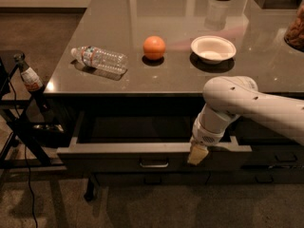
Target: Open top drawer
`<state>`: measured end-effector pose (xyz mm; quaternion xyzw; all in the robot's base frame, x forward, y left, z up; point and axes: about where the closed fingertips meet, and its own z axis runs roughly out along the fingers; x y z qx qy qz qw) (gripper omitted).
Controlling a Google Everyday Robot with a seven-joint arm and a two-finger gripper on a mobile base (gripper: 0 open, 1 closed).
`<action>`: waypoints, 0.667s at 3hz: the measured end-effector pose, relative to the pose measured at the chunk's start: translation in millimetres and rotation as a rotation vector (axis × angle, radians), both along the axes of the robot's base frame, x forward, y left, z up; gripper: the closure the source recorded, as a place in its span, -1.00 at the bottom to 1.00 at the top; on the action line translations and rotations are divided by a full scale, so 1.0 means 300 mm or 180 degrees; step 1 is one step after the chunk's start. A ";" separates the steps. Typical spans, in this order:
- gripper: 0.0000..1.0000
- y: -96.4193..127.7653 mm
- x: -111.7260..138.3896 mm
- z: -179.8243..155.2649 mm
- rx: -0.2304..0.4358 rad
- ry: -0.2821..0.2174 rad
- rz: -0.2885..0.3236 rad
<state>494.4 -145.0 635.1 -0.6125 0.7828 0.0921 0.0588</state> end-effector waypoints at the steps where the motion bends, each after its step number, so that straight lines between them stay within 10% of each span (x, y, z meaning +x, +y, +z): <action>1: 0.79 0.000 -0.001 0.000 0.0000 0.0000 0.0000; 2: 1.00 -0.004 -0.027 0.016 0.0015 -0.0005 0.0004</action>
Offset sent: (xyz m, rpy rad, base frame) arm -0.0154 -0.0029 0.0121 0.0103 -0.0086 0.0021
